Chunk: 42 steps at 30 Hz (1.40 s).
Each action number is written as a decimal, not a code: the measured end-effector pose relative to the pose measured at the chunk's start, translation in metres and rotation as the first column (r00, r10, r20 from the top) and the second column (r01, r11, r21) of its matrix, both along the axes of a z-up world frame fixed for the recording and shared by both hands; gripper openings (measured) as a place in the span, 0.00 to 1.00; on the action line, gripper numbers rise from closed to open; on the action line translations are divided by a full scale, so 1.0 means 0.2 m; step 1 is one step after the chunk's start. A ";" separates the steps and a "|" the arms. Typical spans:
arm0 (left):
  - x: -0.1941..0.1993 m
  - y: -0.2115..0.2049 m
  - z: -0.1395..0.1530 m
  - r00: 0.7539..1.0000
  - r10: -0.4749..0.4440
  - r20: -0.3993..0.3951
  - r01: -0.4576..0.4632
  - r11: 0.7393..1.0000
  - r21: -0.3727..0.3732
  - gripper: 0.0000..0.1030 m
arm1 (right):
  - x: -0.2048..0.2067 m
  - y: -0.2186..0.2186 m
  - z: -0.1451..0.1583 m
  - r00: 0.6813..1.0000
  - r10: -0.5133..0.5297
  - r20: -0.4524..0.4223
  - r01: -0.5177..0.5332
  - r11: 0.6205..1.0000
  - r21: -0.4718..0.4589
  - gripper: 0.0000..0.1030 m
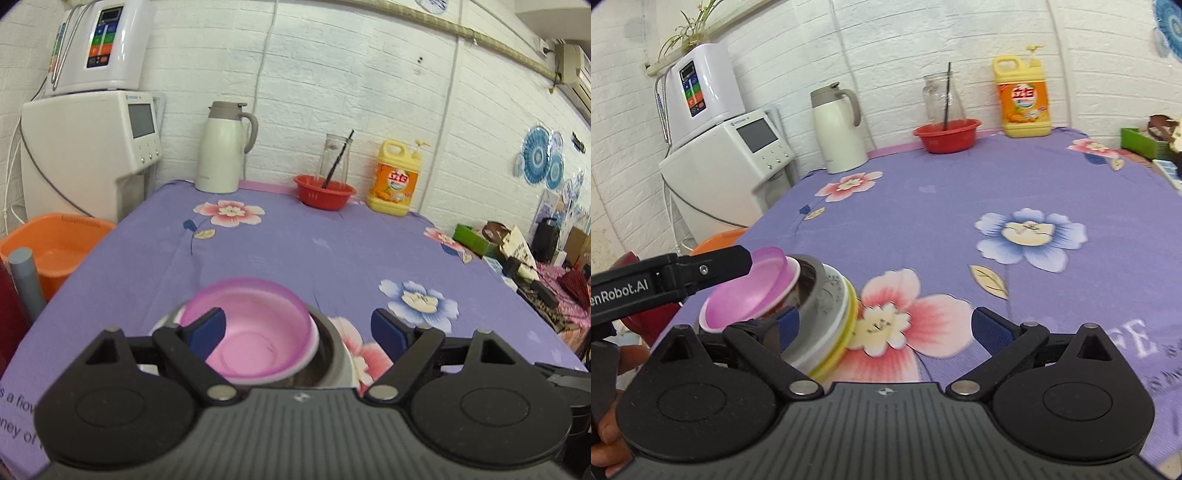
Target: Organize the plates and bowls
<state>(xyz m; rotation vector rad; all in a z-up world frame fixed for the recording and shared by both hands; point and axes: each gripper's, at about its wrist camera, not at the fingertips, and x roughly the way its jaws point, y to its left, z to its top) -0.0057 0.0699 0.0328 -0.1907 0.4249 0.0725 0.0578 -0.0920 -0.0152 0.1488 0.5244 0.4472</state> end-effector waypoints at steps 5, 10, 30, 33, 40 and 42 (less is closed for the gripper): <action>-0.14 -0.10 -0.07 1.000 0.006 0.009 -0.006 1.000 -0.012 0.83 | -0.15 -0.14 -0.04 0.998 -0.056 0.012 0.056 0.998 0.031 1.00; -0.29 -0.12 -0.17 1.000 -0.004 -0.006 0.004 0.998 -0.057 0.83 | -0.28 -0.20 -0.12 0.996 -0.082 0.033 0.081 0.996 0.044 1.00; -0.57 -0.27 -0.23 0.998 0.040 0.038 -0.044 0.993 0.113 0.83 | -0.60 -0.38 -0.21 0.986 -0.139 0.092 0.130 0.987 0.098 1.00; -0.57 -0.29 -0.22 0.998 0.037 0.041 -0.042 0.992 0.121 0.83 | -0.62 -0.41 -0.19 0.983 -0.151 0.100 0.138 0.982 0.127 1.00; -0.57 -0.28 -0.22 0.998 0.038 0.041 -0.042 0.992 0.116 0.83 | -0.67 -0.38 -0.14 0.985 -0.106 0.140 0.087 0.988 0.131 1.00; -0.57 -0.27 -0.22 0.999 0.037 0.039 -0.041 0.993 0.108 0.83 | -0.69 -0.36 -0.14 0.985 -0.091 0.148 0.073 0.990 0.121 1.00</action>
